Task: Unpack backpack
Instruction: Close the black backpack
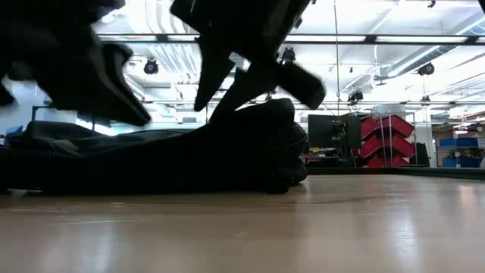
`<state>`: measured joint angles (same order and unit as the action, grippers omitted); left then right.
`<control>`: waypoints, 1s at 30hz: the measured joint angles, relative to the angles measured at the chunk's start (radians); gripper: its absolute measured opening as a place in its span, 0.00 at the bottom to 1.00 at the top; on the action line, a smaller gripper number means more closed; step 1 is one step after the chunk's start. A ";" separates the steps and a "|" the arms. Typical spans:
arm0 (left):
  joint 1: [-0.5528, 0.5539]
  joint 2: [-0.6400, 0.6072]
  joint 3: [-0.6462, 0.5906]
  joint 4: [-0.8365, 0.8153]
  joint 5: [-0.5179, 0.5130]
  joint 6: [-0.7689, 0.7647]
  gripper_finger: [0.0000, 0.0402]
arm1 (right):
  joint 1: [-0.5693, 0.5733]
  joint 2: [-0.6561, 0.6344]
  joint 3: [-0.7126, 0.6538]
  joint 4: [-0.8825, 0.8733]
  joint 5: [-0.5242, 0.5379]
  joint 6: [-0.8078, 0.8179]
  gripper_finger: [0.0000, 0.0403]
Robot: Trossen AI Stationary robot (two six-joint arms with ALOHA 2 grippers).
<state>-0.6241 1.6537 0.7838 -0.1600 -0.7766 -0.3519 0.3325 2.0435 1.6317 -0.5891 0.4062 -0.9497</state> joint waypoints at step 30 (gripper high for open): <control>0.158 0.003 0.081 -0.195 0.156 -0.042 0.26 | -0.031 -0.010 -0.004 -0.012 -0.099 0.209 0.24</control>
<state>-0.4661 1.6564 0.8643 -0.3547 -0.6211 -0.3936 0.3019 2.0335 1.6272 -0.6012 0.3069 -0.7407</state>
